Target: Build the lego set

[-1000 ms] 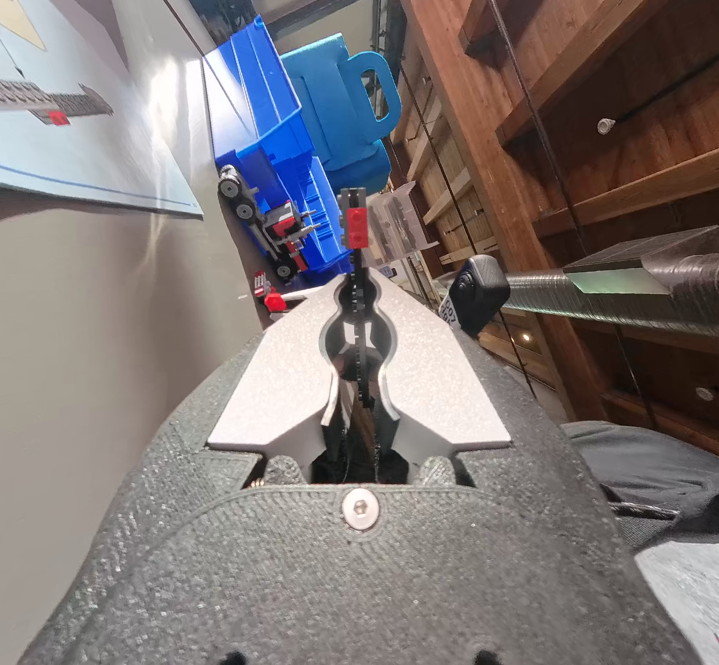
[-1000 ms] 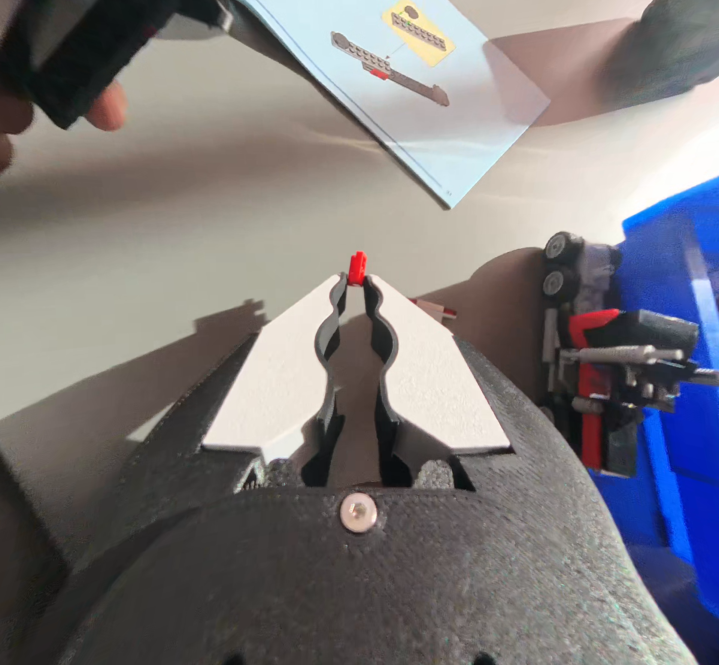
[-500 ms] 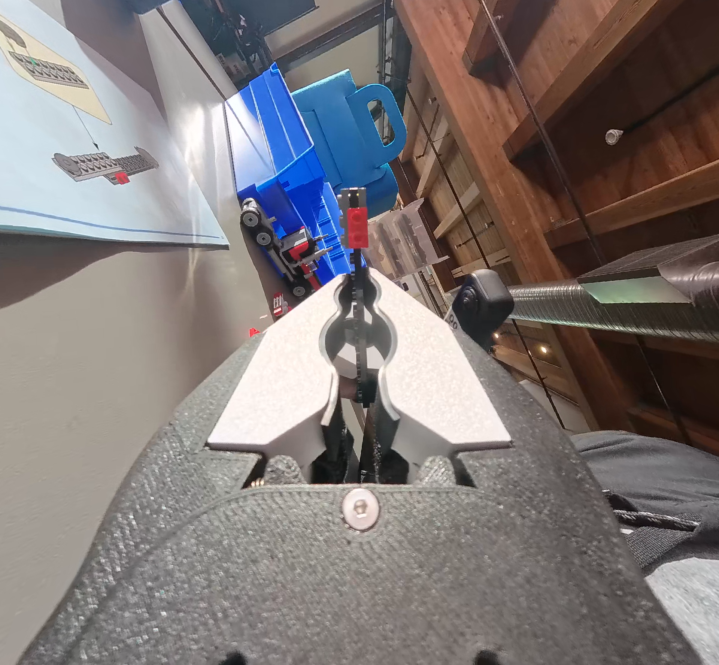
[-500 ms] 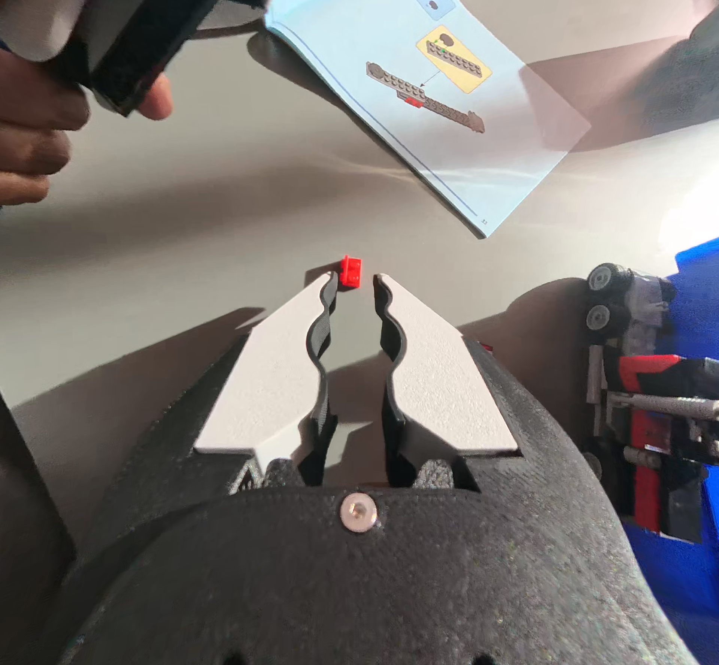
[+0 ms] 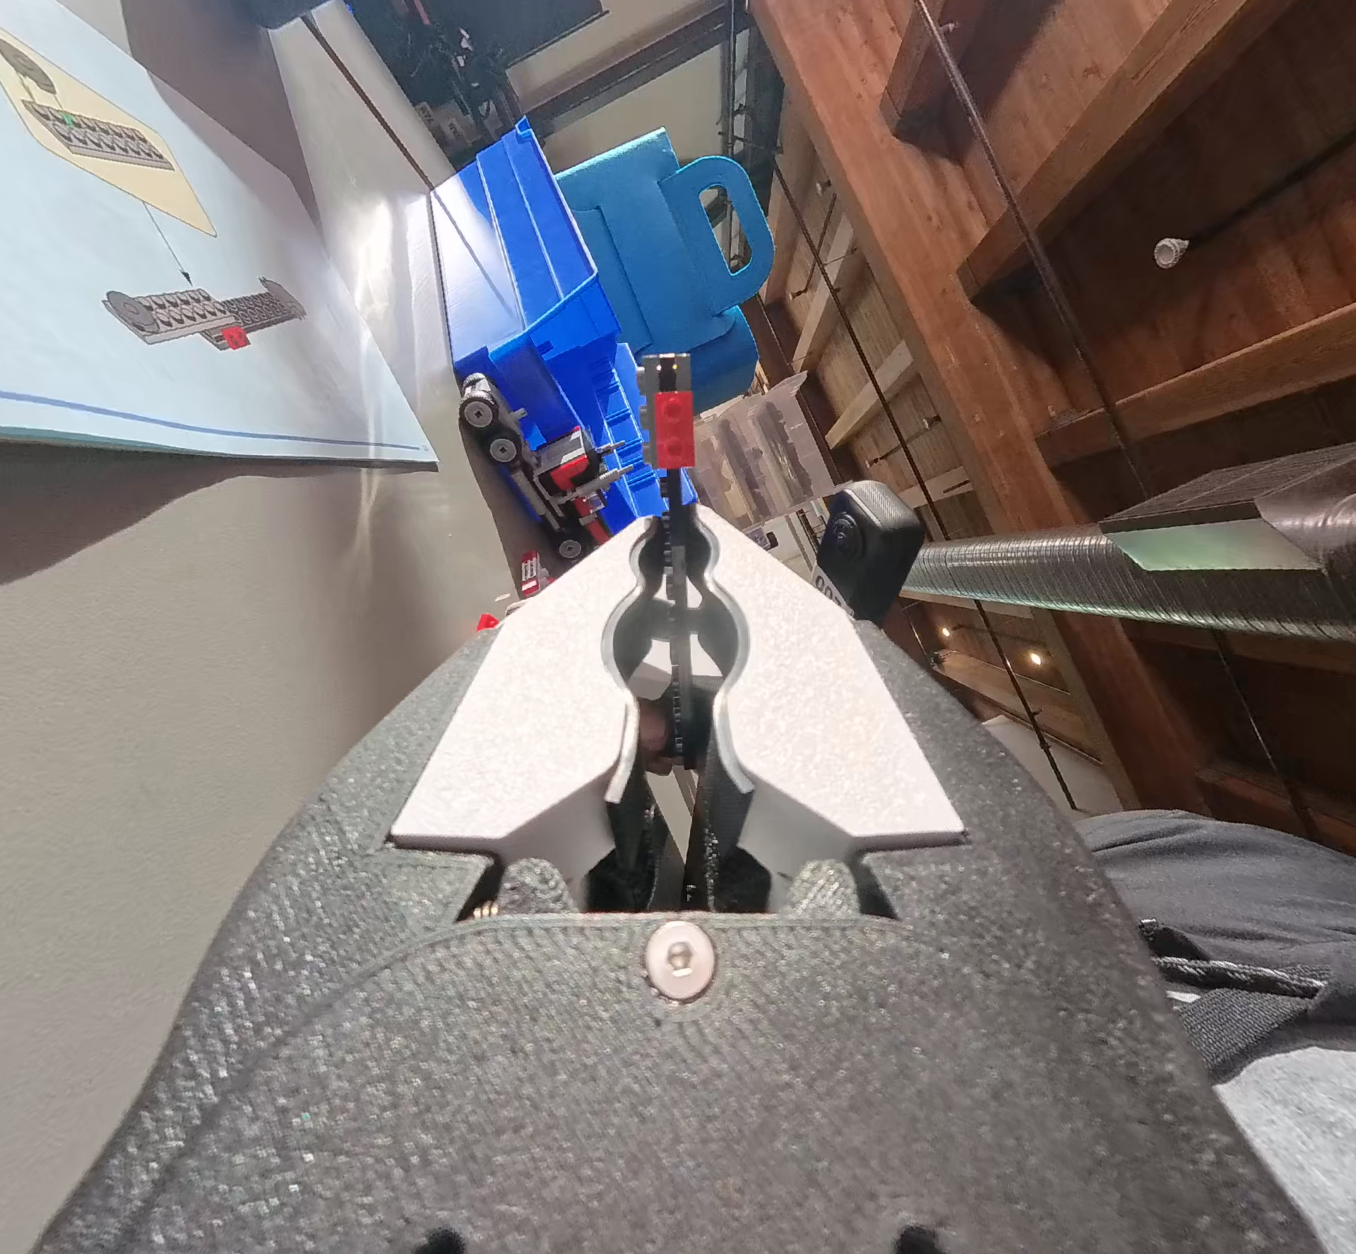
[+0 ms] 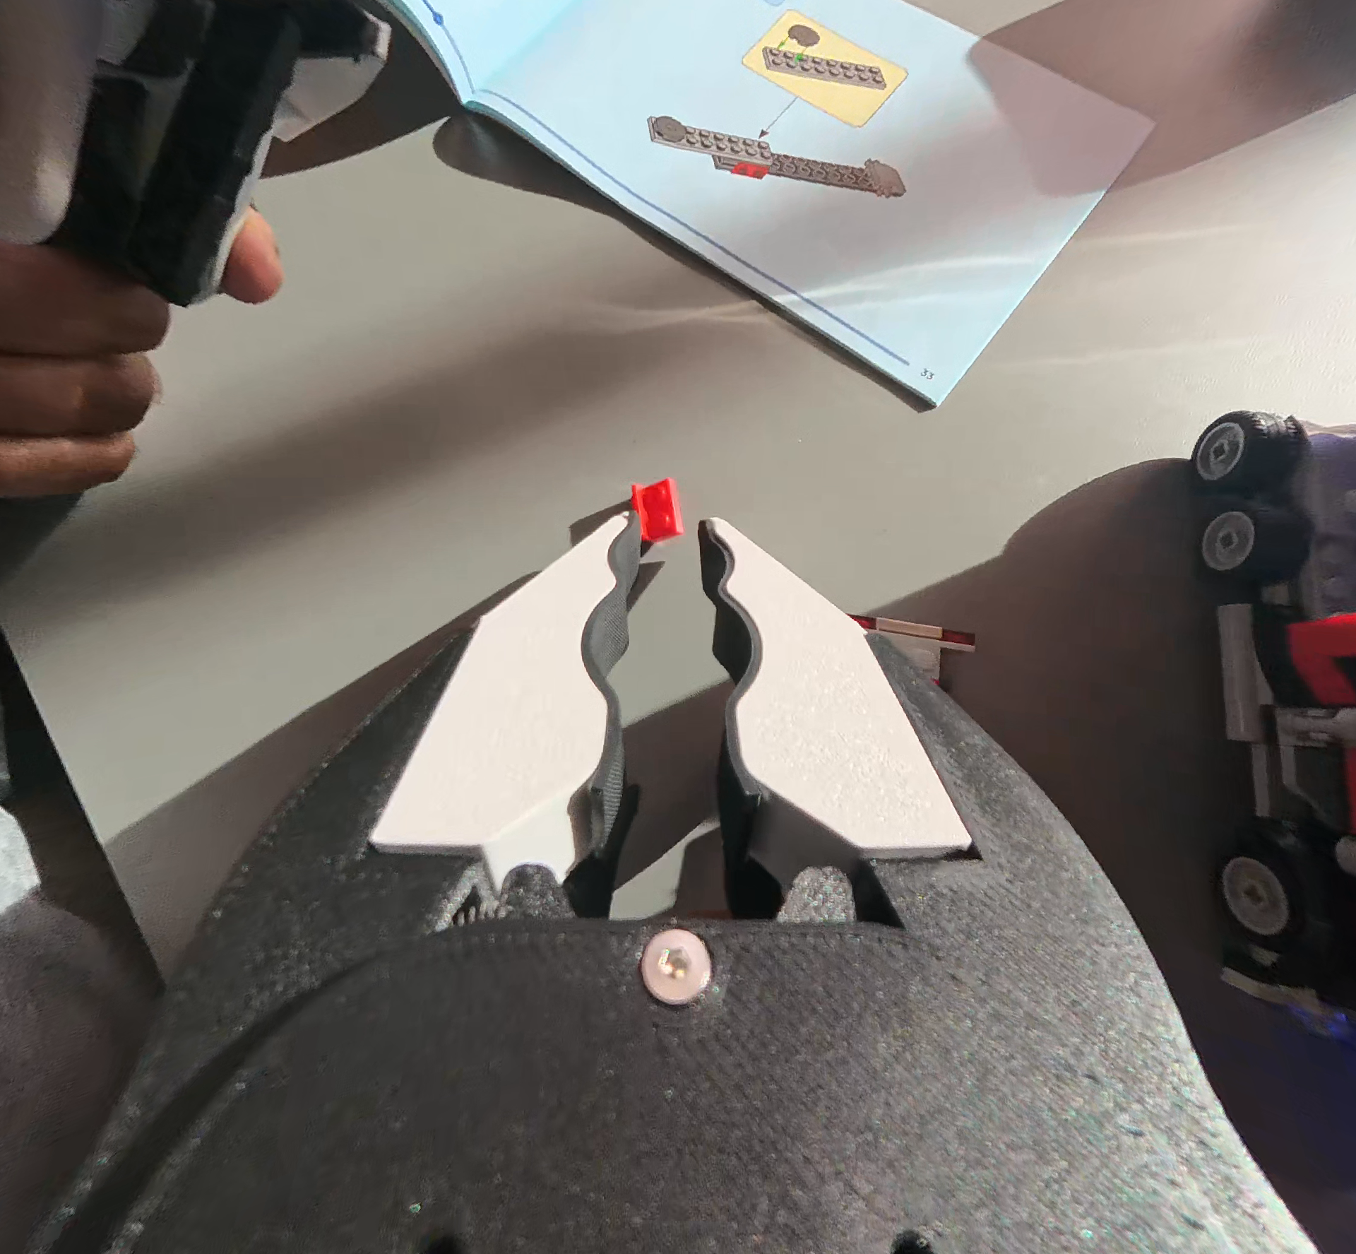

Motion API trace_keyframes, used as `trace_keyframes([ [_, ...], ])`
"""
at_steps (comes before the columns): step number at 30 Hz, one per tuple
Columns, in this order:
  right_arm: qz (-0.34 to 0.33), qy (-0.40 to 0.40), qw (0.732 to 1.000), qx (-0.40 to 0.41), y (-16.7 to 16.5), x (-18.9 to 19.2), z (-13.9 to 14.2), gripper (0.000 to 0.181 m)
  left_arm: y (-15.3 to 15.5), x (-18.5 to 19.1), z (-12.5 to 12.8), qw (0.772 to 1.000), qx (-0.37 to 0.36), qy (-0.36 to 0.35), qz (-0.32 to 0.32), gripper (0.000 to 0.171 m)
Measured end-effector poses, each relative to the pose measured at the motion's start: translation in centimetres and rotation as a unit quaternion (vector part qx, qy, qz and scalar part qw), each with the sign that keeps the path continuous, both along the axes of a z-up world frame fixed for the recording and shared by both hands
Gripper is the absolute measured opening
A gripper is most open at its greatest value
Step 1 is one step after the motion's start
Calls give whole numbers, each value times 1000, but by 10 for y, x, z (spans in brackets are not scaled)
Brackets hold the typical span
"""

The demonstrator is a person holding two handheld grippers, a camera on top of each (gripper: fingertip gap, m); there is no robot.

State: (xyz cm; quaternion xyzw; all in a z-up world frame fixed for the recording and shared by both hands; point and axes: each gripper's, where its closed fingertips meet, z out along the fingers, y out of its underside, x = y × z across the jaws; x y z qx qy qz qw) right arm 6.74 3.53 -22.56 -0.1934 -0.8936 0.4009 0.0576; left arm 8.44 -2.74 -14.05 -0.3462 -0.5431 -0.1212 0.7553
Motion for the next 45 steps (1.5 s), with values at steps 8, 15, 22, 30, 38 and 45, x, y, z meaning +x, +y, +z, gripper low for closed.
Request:
trace_keyframes([
  [8,13,48,998,30,-1,2,-2,23,0,0,0,1000,2,1,-1,4],
  [15,26,73,996,33,-5,1,1,8,-1,0,1,1000,3,1,-1,4],
  [22,51,-25,997,-51,-21,22,15,3,0,0,1,1000,3,2,-2,4],
  [30,-35,-136,986,-91,-7,1,11,14,-1,1,1,1000,6,3,-3,5],
  [38,54,-10,998,-38,0,19,16,15,0,1,1,1000,7,2,-4,4],
  [45,137,23,990,14,-7,33,0,26,5,3,0,1000,0,-1,-18,4],
])
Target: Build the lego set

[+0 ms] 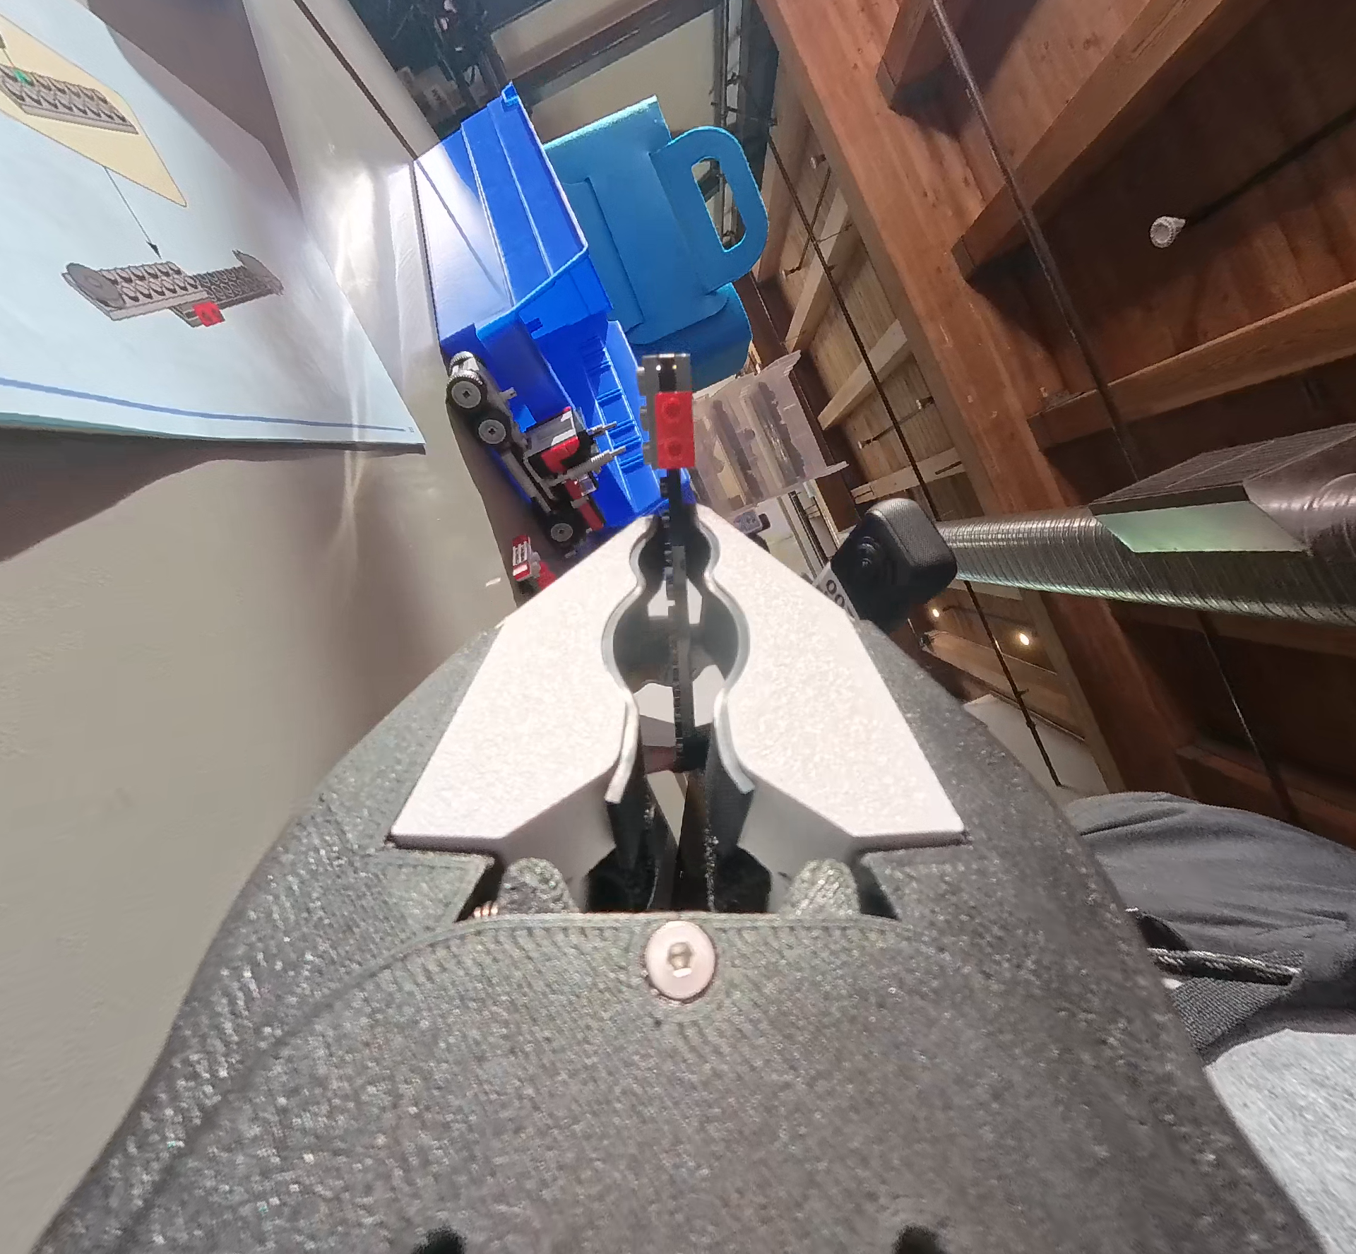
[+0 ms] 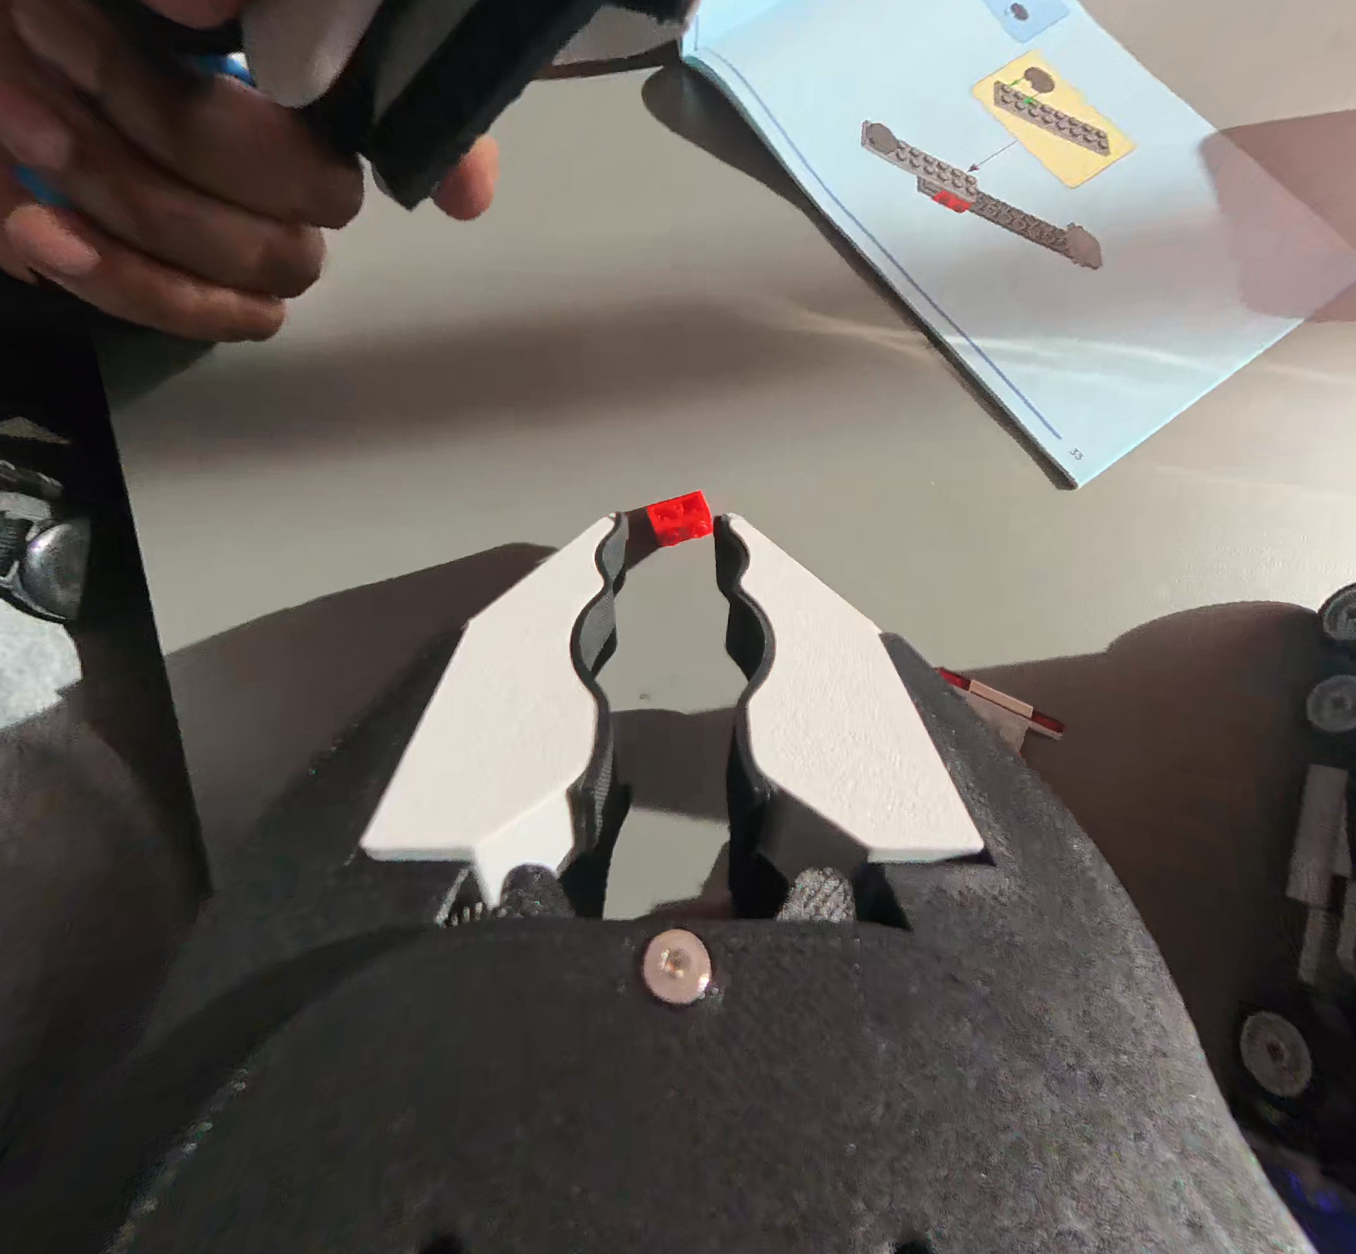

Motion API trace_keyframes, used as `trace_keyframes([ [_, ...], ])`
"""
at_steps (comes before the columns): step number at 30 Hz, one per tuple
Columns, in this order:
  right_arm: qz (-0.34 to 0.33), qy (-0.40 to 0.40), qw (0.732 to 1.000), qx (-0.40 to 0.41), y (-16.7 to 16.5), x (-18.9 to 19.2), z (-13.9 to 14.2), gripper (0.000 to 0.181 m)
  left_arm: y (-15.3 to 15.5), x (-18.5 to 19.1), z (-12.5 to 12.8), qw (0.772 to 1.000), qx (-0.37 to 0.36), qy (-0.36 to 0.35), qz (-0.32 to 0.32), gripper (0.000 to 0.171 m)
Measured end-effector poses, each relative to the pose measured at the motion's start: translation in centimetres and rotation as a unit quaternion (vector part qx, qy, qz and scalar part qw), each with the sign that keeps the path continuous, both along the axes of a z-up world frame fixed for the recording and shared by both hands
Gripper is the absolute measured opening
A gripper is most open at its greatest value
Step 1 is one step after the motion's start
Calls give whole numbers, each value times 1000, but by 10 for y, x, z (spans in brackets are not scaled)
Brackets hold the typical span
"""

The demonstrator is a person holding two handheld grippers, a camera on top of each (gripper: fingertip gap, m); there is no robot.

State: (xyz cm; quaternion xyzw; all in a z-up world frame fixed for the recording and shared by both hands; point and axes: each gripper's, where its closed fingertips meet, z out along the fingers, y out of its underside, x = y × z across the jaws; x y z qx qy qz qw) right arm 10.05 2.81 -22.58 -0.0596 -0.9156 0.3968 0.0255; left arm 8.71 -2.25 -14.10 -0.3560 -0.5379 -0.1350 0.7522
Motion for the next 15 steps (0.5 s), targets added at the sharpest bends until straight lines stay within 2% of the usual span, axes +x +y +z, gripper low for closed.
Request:
trace_keyframes([
  [5,22,0,999,24,-1,-3,-6,25,8,3,-5,1000,-12,-15,-22,4],
  [10,17,-5,1000,16,-3,-9,-2,19,10,5,-7,998,23,-35,-44,5],
  [12,14,-9,1000,-7,-6,-13,10,19,11,6,-6,997,46,-41,-55,5],
  [15,9,-11,998,-69,-14,-19,44,19,16,8,-2,991,93,-51,-78,5],
])
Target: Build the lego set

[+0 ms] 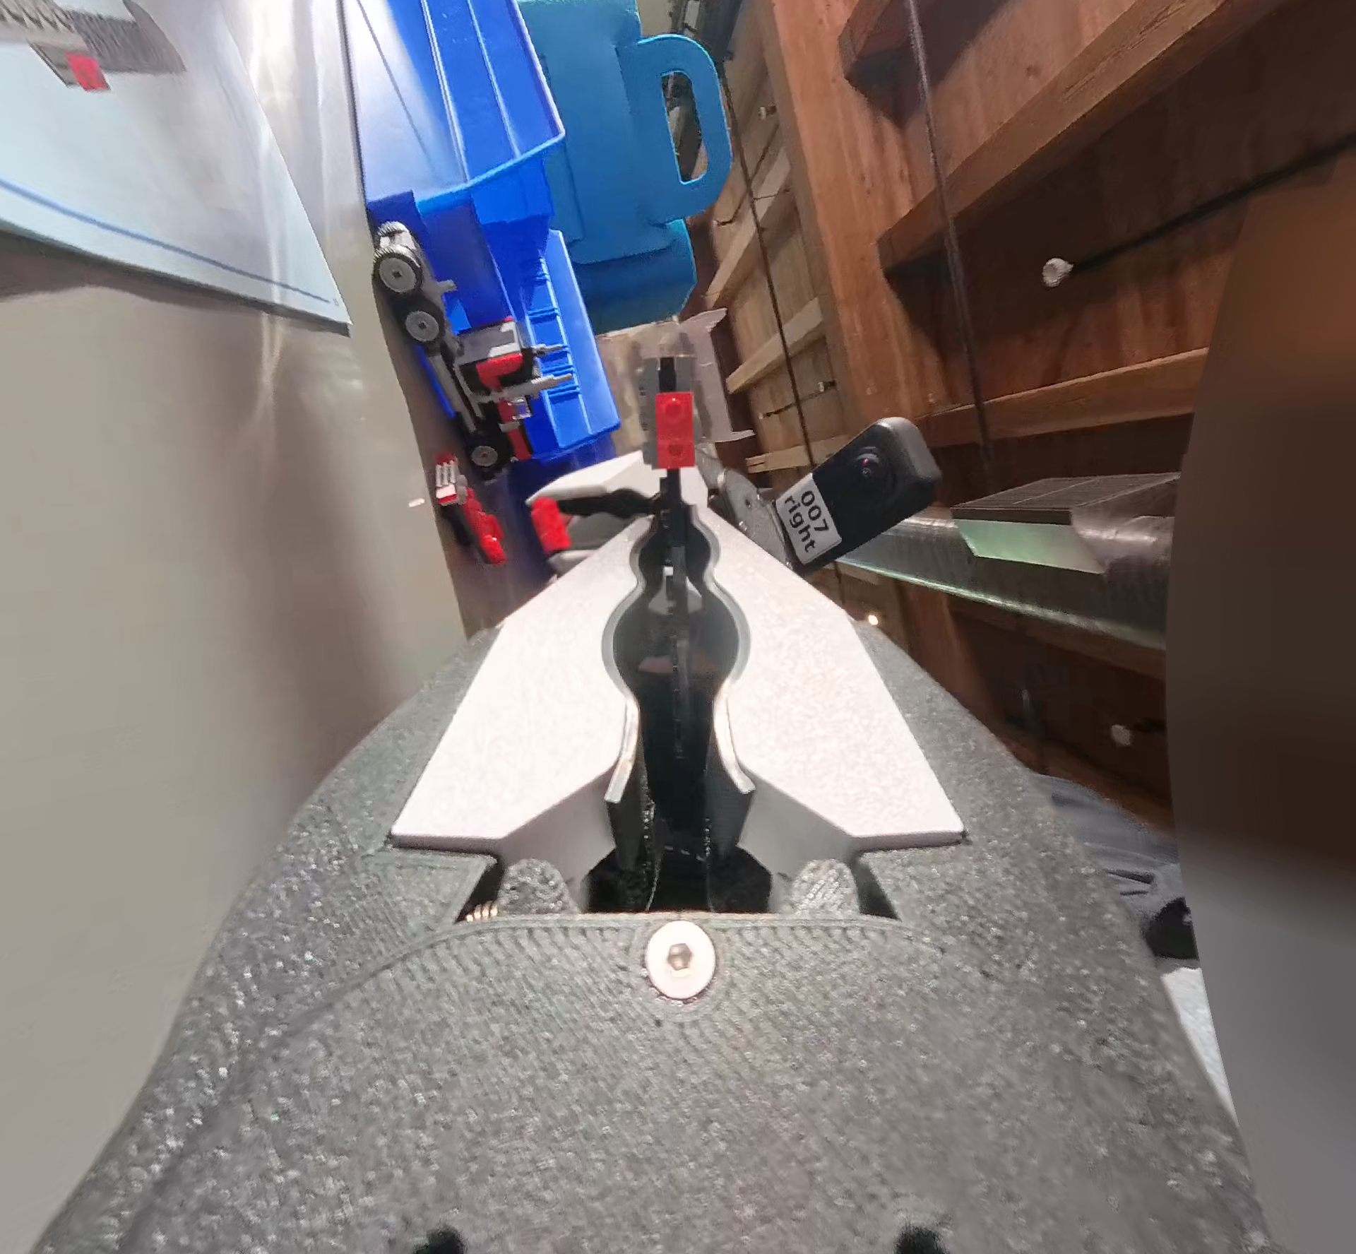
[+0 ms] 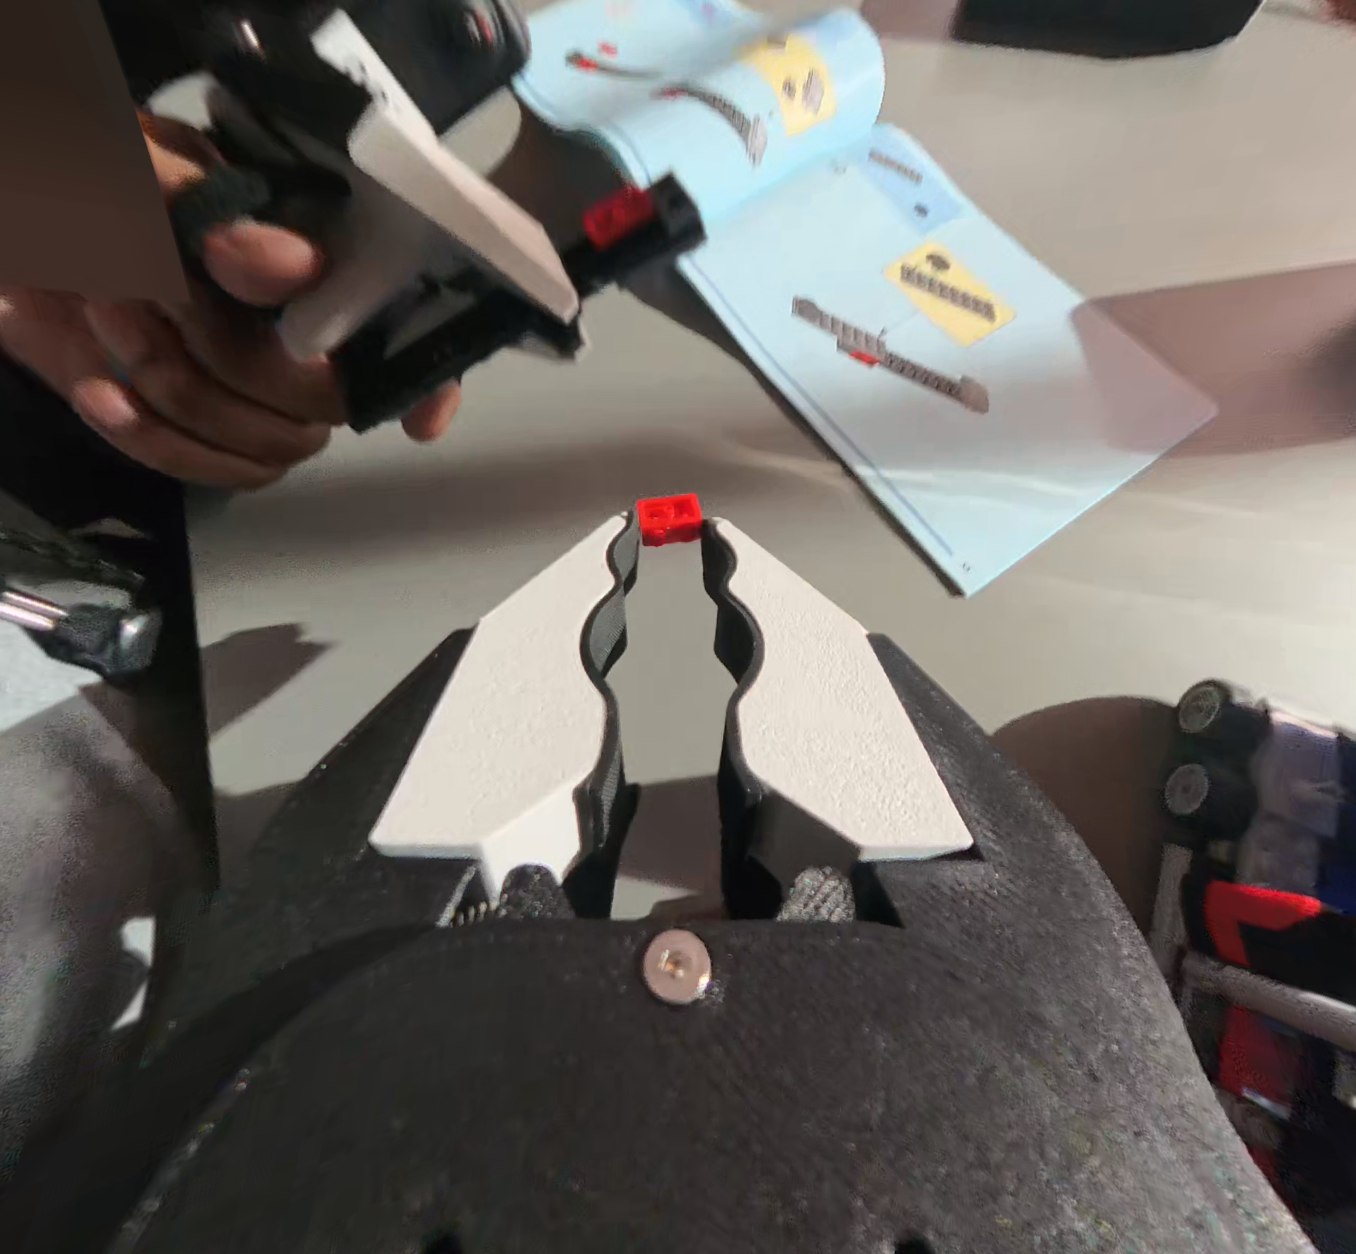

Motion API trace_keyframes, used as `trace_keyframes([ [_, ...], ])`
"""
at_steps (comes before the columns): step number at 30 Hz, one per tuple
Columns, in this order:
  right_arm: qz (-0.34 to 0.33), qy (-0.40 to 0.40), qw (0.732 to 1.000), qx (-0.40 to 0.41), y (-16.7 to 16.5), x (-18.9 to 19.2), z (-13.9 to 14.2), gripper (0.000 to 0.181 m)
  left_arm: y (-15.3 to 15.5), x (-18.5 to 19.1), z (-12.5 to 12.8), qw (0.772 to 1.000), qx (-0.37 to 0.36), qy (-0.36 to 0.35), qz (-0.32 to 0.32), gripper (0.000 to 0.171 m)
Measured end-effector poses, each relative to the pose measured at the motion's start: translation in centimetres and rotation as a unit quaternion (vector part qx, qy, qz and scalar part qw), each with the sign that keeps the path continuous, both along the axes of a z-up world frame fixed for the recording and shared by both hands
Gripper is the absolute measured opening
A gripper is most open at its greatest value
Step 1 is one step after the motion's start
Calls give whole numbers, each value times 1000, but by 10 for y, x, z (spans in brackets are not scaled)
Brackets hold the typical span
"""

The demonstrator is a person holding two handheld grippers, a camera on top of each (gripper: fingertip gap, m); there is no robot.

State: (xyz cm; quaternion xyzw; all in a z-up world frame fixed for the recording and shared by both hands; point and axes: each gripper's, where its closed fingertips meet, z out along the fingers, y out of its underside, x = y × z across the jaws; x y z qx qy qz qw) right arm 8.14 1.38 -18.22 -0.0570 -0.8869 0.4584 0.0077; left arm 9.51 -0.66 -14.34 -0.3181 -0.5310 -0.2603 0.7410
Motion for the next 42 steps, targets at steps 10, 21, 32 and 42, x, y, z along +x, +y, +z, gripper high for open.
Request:
trace_keyframes([
  [10,46,12,997,-66,-27,8,57,19,17,7,8,995,81,-14,-48,5],
  [21,52,18,998,-39,-29,10,51,19,18,9,11,991,116,-20,-58,5],
  [32,51,24,998,-36,-30,10,52,19,18,10,12,990,127,-21,-58,5],
  [42,46,18,998,-40,-31,9,52,19,16,10,12,988,138,-23,-58,5],
])
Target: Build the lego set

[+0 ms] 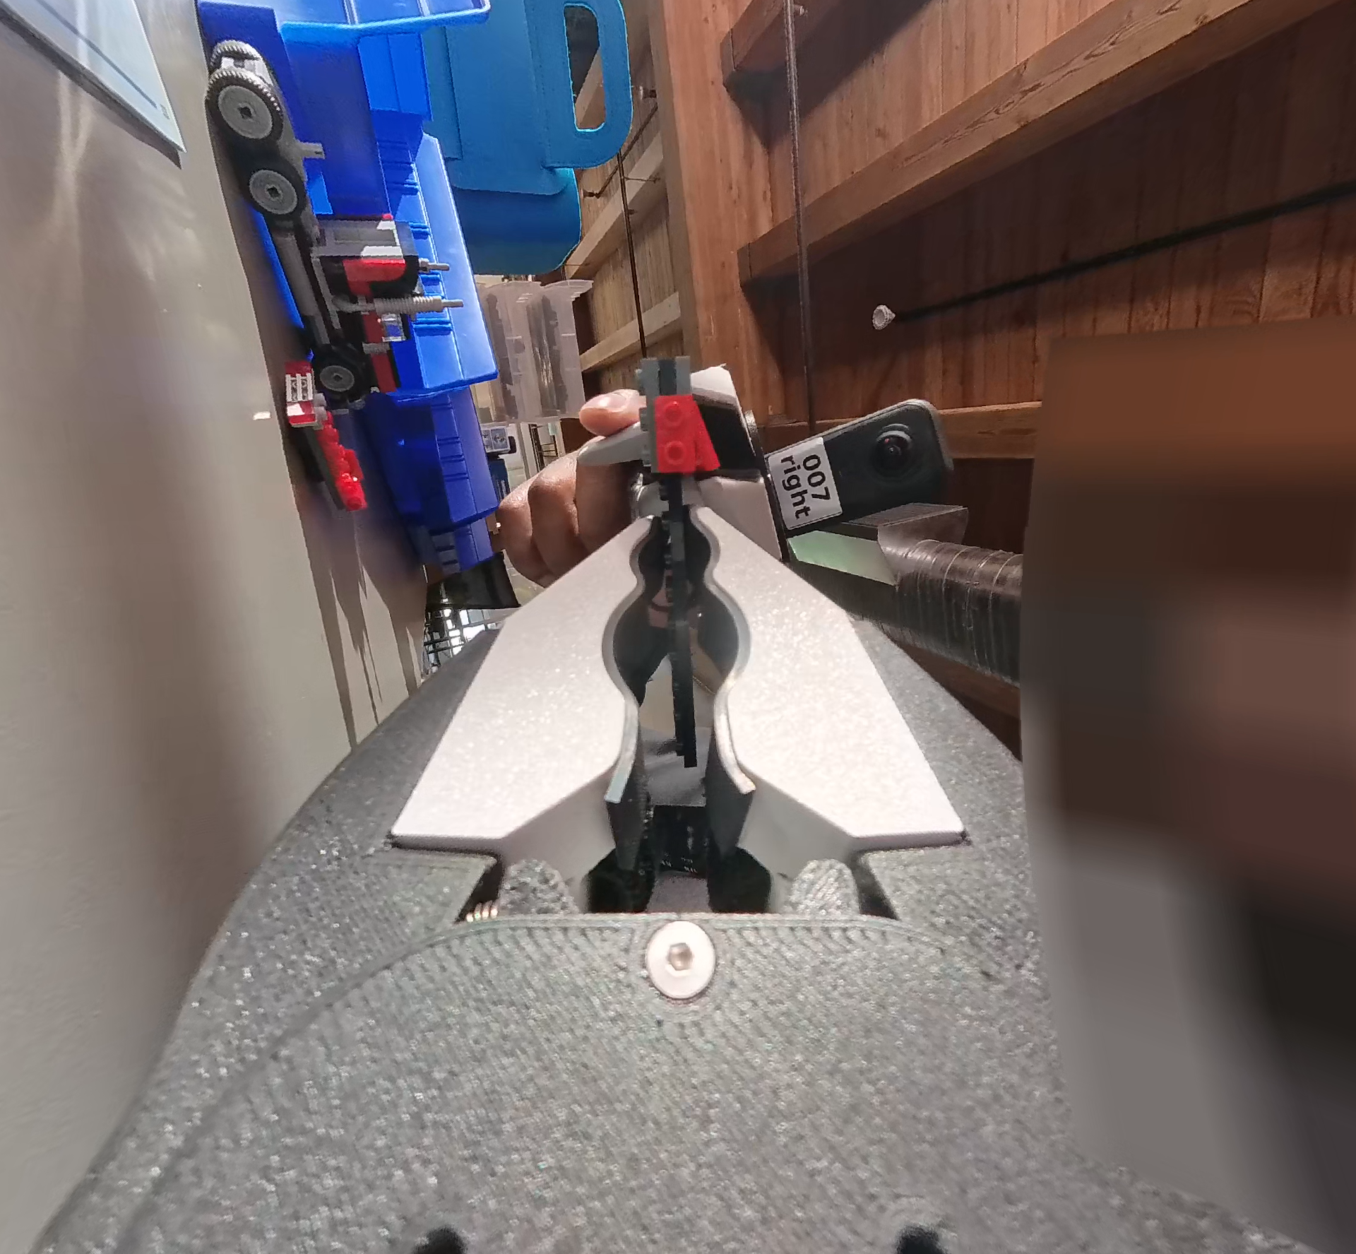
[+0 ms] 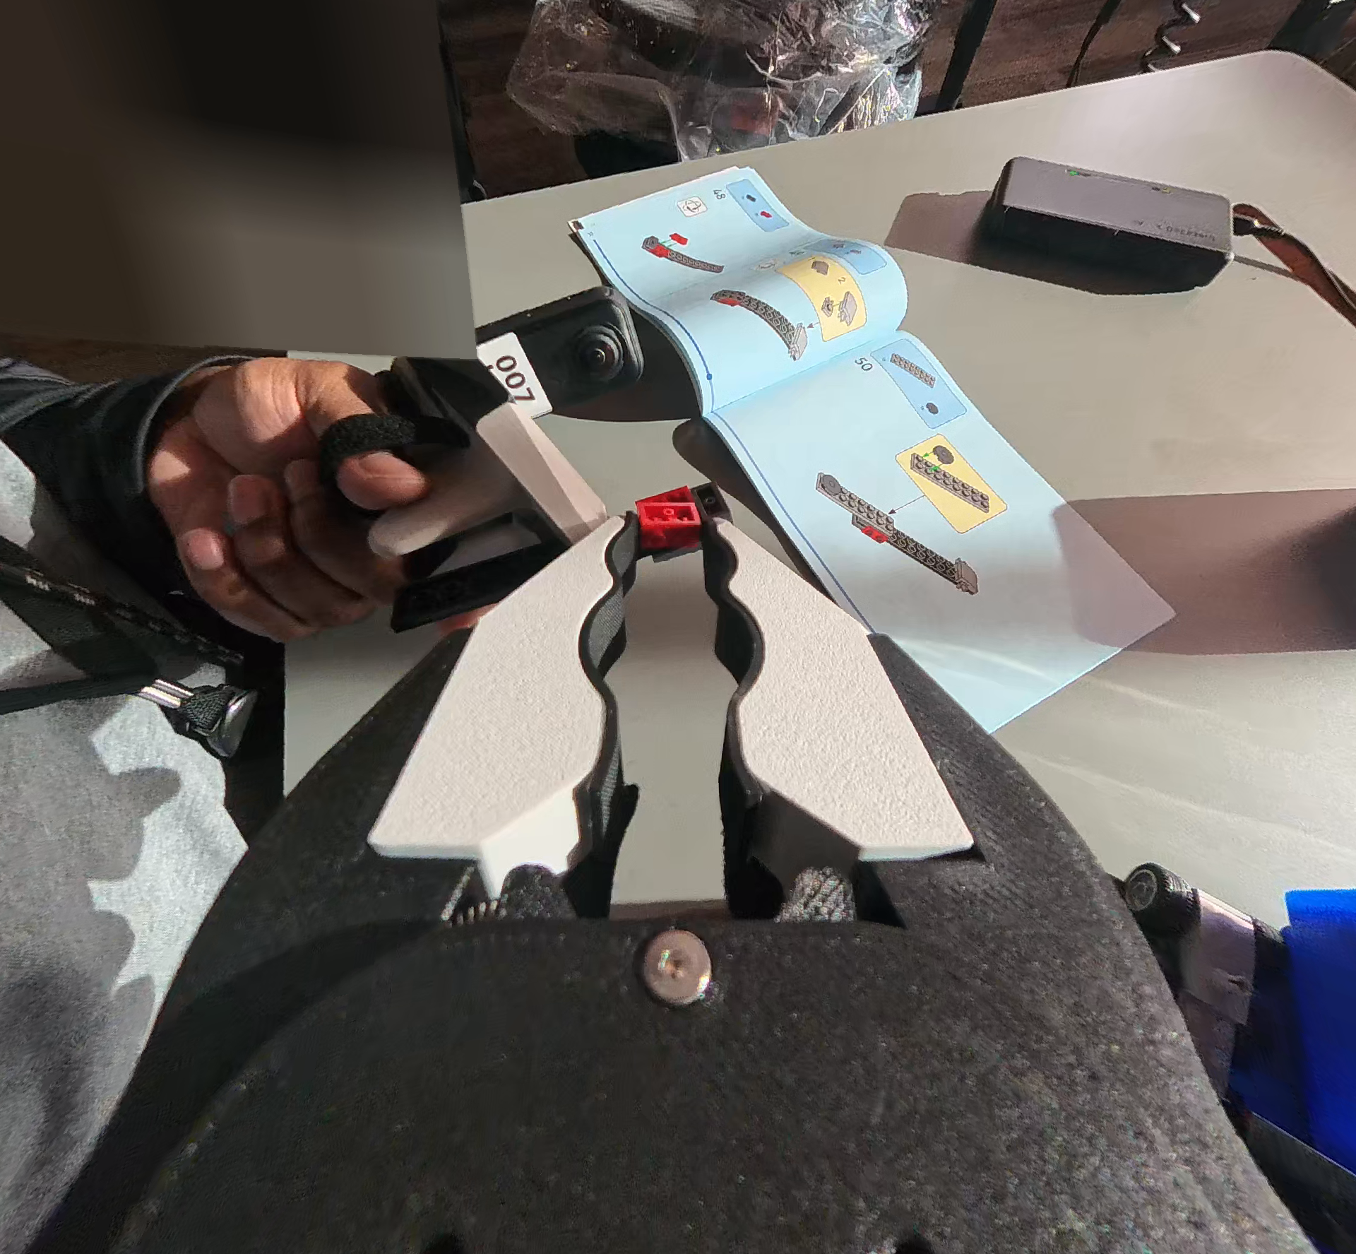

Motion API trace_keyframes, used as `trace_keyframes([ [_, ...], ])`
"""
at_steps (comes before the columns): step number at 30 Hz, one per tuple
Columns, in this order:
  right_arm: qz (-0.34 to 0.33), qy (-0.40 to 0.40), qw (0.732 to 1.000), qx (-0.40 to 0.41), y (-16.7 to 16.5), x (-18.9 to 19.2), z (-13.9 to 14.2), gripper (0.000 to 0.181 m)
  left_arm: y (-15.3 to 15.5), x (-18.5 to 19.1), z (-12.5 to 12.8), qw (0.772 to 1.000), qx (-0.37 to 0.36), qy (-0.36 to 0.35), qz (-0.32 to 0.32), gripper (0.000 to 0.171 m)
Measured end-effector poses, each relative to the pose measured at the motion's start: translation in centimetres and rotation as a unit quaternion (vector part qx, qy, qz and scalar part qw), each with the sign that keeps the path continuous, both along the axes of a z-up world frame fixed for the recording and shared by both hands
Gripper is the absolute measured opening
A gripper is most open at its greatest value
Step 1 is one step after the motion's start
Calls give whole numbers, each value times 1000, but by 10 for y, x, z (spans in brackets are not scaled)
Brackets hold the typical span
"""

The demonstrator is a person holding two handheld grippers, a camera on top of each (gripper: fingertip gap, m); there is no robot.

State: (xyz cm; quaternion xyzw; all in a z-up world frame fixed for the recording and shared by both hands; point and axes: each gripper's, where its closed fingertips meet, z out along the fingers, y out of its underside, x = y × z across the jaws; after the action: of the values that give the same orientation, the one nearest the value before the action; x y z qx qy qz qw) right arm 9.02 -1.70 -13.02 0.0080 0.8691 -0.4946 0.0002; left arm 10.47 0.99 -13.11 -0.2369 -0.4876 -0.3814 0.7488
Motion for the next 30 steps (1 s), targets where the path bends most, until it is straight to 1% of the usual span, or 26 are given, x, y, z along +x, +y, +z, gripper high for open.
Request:
trace_keyframes([
  [6,-5,-6,1000,-4,-1,-1,0,20,-1,0,0,1000,5,-2,2,5],
  [9,-12,-12,1000,-6,-1,-3,1,29,-1,0,0,1000,6,-2,2,5],
  [13,-16,-19,1000,-9,0,-5,0,31,-1,0,1,1000,9,-1,2,5],
  [15,-19,-34,999,-13,0,-4,1,33,-2,0,1,1000,10,0,4,5],
  [17,-26,-69,997,-21,1,-4,2,35,-2,-1,2,1000,8,3,6,5],
  [19,-48,-120,991,-30,3,-6,1,36,-2,0,3,1000,5,8,7,5],
  [21,-70,-188,979,-44,4,-8,-1,36,-2,0,3,1000,-1,13,8,5],
  [24,-72,-284,953,-70,3,-3,0,36,0,1,3,1000,-13,20,10,5],
  [26,-72,-313,944,-77,2,-1,-1,35,1,1,4,1000,-18,23,11,6],
  [30,-64,-339,935,-87,0,1,-1,33,3,2,4,999,-35,34,10,6],
])
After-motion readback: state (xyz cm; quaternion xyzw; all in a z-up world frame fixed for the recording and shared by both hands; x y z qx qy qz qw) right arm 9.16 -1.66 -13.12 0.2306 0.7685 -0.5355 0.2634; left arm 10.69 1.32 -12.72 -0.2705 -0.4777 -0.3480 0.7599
